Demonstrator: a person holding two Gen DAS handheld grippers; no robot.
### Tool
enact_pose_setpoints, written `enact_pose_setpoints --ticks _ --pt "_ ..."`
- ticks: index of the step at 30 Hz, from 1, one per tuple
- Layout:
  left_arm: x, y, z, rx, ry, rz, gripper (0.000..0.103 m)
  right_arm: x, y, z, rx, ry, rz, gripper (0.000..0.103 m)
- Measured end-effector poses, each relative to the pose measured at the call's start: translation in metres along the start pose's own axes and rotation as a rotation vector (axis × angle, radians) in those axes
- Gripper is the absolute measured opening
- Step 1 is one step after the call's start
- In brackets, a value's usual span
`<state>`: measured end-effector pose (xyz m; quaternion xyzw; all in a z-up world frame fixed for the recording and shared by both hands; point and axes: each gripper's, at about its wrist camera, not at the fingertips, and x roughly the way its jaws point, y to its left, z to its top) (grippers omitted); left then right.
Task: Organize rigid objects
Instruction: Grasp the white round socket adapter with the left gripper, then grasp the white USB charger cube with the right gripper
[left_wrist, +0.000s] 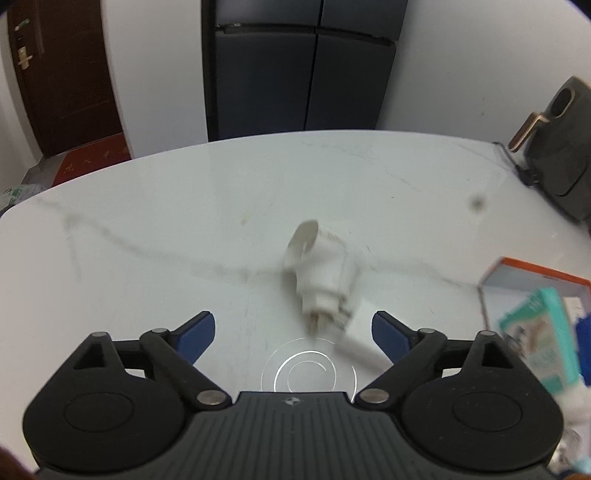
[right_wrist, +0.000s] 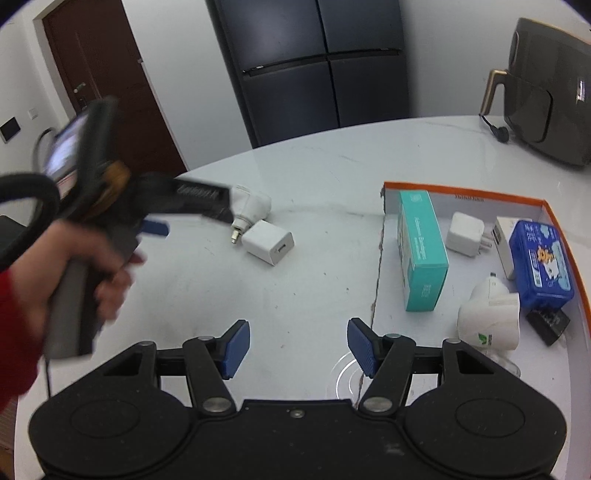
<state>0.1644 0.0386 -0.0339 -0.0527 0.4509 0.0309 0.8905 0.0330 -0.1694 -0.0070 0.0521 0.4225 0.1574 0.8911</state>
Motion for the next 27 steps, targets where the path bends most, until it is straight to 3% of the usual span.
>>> enact_pose_setpoints --ticks 6,10,11,12,14,19,27 --pt "0.055 -0.001 0.021 0.009 0.057 -0.01 0.096 0.01 -0.002 -0.004 0.022 0.008 -0.007 0.072" --pt "0.072 -0.004 0.028 0.035 0.053 -0.012 0.095 0.019 0.0 0.0 0.036 0.008 -0.004 0.072" --pt "0.073 -0.004 0.029 0.042 0.038 -0.01 0.093 0.023 0.0 0.002 0.038 0.009 -0.004 0.072" --pt "0.073 -0.004 0.03 0.052 0.025 -0.01 0.084 0.025 0.001 0.004 0.039 0.01 -0.004 0.072" --pt "0.071 -0.003 0.032 0.079 -0.006 -0.024 0.07 0.032 0.004 0.008 0.037 0.012 -0.002 0.072" --pt "0.056 0.017 0.022 0.068 -0.003 -0.059 0.068 0.056 0.016 0.025 0.009 0.019 0.014 0.075" --pt "-0.007 0.075 -0.013 -0.009 -0.007 -0.01 0.068 0.126 0.047 0.063 -0.138 0.089 0.058 0.078"
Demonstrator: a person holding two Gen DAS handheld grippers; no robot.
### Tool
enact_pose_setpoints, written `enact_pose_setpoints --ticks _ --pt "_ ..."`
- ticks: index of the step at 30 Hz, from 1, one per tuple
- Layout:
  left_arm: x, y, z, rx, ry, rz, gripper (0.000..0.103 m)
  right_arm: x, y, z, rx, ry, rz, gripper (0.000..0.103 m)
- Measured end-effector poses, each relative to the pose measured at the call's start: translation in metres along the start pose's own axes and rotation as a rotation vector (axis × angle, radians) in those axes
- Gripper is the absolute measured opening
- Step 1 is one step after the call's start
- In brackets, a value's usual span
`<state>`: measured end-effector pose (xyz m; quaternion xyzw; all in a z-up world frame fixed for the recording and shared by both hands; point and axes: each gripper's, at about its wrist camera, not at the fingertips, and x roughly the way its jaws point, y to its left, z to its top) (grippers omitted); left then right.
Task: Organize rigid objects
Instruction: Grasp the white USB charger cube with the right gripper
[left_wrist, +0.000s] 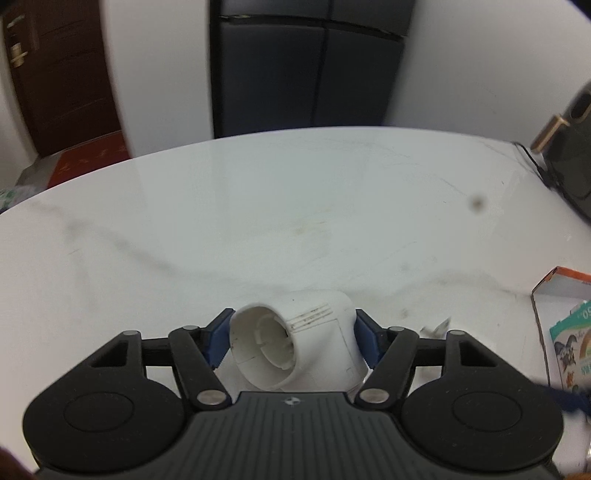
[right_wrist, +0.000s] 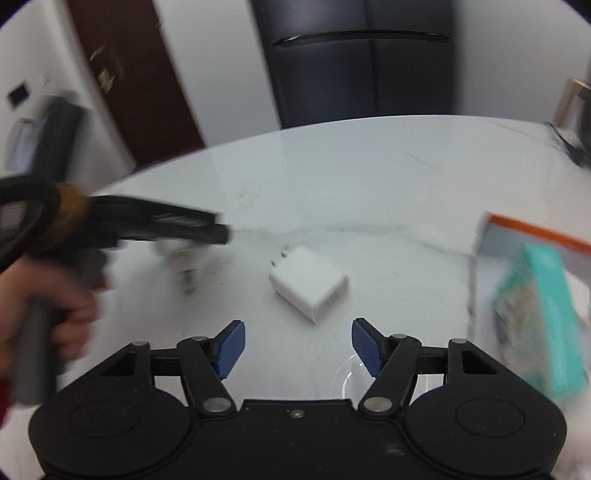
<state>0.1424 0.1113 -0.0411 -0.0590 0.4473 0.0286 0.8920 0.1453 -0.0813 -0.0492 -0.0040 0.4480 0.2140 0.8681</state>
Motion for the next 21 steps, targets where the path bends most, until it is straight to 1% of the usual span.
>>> enact_pose_setpoints --ticks 3,4,5,7,10,11,12,14,15,16,17,18,21 --pt "-0.025 0.016 -0.017 -0.04 -0.004 0.002 0.068 0.022 0.007 0.014 -0.09 0.013 0.004 0.078" --pt "-0.032 0.02 -0.023 -0.048 -0.007 0.005 0.068 0.029 0.008 0.018 -0.112 0.024 -0.006 0.079" --pt "-0.037 0.03 -0.027 -0.056 -0.006 0.007 0.068 0.035 0.009 0.021 -0.136 0.028 -0.028 0.079" --pt "-0.043 0.034 -0.031 -0.088 0.004 -0.004 0.069 0.043 0.01 0.026 -0.179 0.037 -0.028 0.079" --pt "-0.046 0.035 -0.038 -0.128 0.015 -0.011 0.069 0.053 0.009 0.032 -0.204 0.052 -0.043 0.08" --pt "-0.047 0.035 -0.04 -0.14 0.018 -0.019 0.069 0.055 0.009 0.034 -0.207 0.049 -0.04 0.081" --pt "-0.047 0.033 -0.04 -0.153 0.021 -0.028 0.069 0.058 0.009 0.035 -0.211 0.057 -0.038 0.084" --pt "-0.051 0.034 -0.043 -0.168 0.018 -0.028 0.069 0.064 0.011 0.036 -0.224 0.082 -0.045 0.085" --pt "-0.054 0.034 -0.045 -0.172 0.017 -0.026 0.069 0.066 0.01 0.033 -0.222 0.095 -0.033 0.085" --pt "-0.054 0.035 -0.044 -0.177 0.017 -0.028 0.069 0.066 0.008 0.031 -0.206 0.083 -0.021 0.086" --pt "-0.055 0.035 -0.045 -0.181 0.017 -0.03 0.069 0.065 0.006 0.03 -0.187 0.072 -0.016 0.083" --pt "-0.055 0.035 -0.043 -0.183 0.017 -0.029 0.069 0.064 0.004 0.029 -0.166 0.055 -0.021 0.076" --pt "-0.058 0.033 -0.047 -0.194 0.008 -0.027 0.069 0.057 -0.002 0.026 -0.101 0.043 0.003 0.076"
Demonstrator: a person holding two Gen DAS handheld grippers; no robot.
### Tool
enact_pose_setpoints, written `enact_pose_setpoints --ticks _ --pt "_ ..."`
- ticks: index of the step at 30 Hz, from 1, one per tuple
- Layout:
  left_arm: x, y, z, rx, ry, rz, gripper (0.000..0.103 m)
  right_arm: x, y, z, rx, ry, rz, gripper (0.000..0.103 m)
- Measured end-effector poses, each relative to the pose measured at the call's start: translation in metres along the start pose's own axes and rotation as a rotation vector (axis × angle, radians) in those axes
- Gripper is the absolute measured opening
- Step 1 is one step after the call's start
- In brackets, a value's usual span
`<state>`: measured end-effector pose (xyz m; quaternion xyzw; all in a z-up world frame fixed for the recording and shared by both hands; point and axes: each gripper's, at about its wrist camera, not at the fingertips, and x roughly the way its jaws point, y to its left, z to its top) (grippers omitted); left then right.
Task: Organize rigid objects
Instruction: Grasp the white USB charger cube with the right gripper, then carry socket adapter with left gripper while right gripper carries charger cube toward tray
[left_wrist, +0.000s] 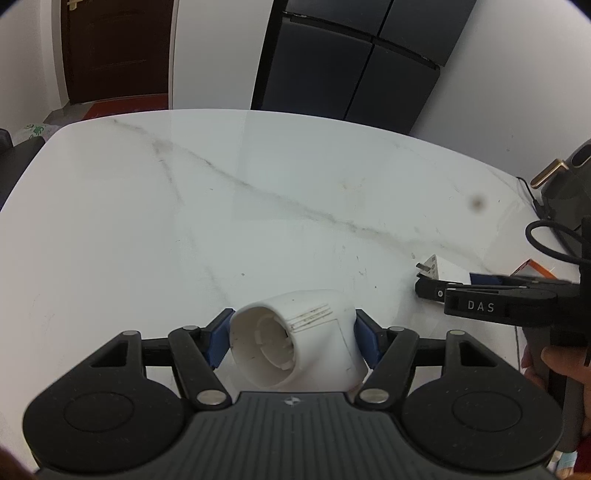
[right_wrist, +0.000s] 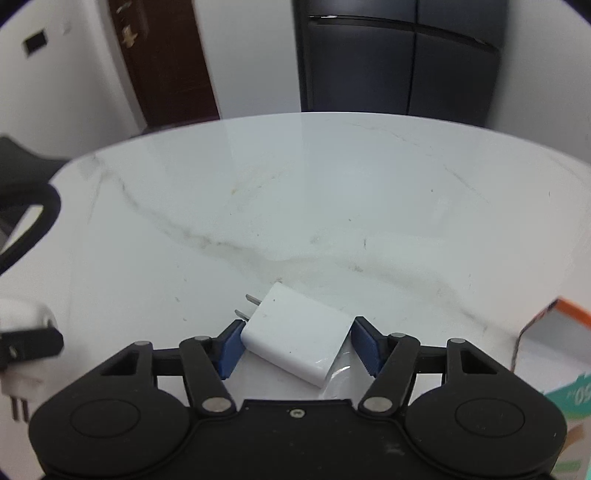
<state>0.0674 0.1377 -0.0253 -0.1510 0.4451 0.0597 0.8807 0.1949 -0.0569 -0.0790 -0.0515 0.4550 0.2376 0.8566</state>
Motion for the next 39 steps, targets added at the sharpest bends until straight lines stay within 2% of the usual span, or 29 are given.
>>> enact_pose_setpoints --ticks 5,12,20,28,30,39 --pt "-0.01 -0.003 -0.006 0.0 -0.015 0.006 0.069 -0.021 0.007 -0.016 0.036 -0.023 -0.015 0.076" --pt "-0.024 -0.014 -0.01 -0.004 -0.024 0.059 0.068 -0.08 0.031 -0.044 0.056 -0.062 -0.011 0.076" --pt "-0.06 -0.033 -0.021 0.019 -0.043 0.114 0.068 -0.142 0.044 -0.065 0.063 -0.1 0.001 0.076" --pt "-0.093 -0.052 -0.039 0.021 -0.057 0.102 0.068 -0.19 0.038 -0.076 0.08 -0.129 0.006 0.076" --pt "-0.098 -0.058 -0.042 0.027 -0.064 0.093 0.068 -0.192 0.038 -0.071 0.08 -0.138 0.006 0.076" --pt "-0.116 -0.085 -0.052 0.064 -0.097 0.067 0.068 -0.229 0.025 -0.095 0.082 -0.186 -0.031 0.076"
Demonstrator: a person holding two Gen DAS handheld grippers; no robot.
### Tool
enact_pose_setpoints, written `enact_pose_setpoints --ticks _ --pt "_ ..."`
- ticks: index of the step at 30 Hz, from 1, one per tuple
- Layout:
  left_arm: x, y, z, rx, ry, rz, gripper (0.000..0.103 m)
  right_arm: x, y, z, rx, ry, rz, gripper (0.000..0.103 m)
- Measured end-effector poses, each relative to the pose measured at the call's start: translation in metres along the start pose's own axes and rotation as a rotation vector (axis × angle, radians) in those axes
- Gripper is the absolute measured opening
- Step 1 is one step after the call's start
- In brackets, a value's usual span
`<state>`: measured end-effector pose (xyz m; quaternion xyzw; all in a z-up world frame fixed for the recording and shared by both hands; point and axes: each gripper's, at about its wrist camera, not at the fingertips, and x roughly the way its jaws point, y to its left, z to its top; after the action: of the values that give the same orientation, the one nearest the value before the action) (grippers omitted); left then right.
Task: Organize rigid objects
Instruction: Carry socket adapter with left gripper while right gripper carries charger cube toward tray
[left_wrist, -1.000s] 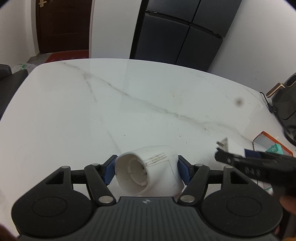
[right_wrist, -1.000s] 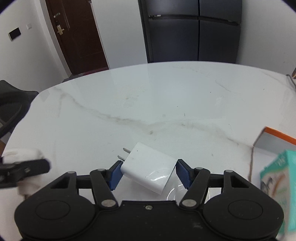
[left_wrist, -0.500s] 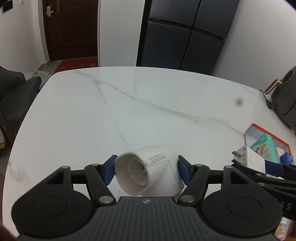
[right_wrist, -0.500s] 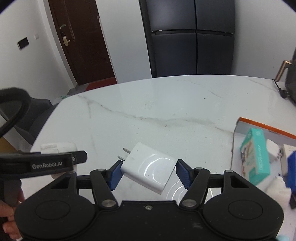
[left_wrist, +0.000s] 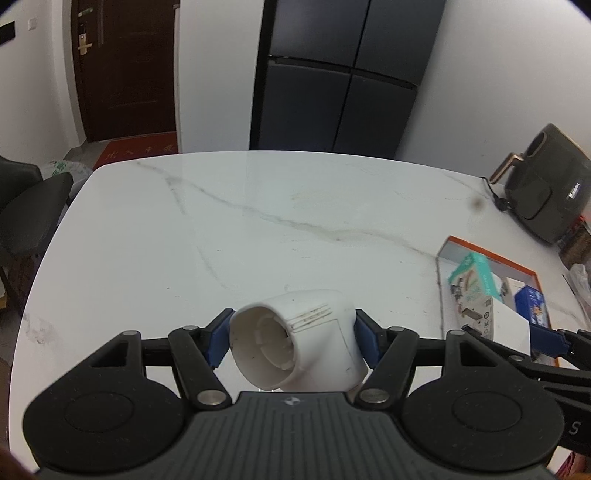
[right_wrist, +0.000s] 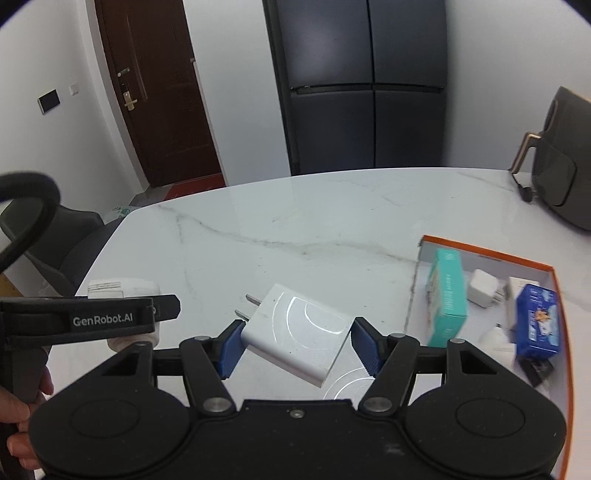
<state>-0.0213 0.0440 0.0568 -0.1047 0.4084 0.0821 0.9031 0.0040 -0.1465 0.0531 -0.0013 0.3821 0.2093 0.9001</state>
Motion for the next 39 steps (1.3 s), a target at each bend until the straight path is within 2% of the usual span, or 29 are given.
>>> enact_pose_setpoints --ticks 10,39 --pt "-0.012 -0.029 -0.007 0.053 -0.013 -0.039 0.068 -0.037 -0.019 -0.011 0.039 -0.048 -0.034 0.076" --pt "-0.019 -0.134 -0.025 0.227 -0.003 -0.2 0.068 -0.104 -0.096 -0.035 0.185 -0.118 -0.179 0.076"
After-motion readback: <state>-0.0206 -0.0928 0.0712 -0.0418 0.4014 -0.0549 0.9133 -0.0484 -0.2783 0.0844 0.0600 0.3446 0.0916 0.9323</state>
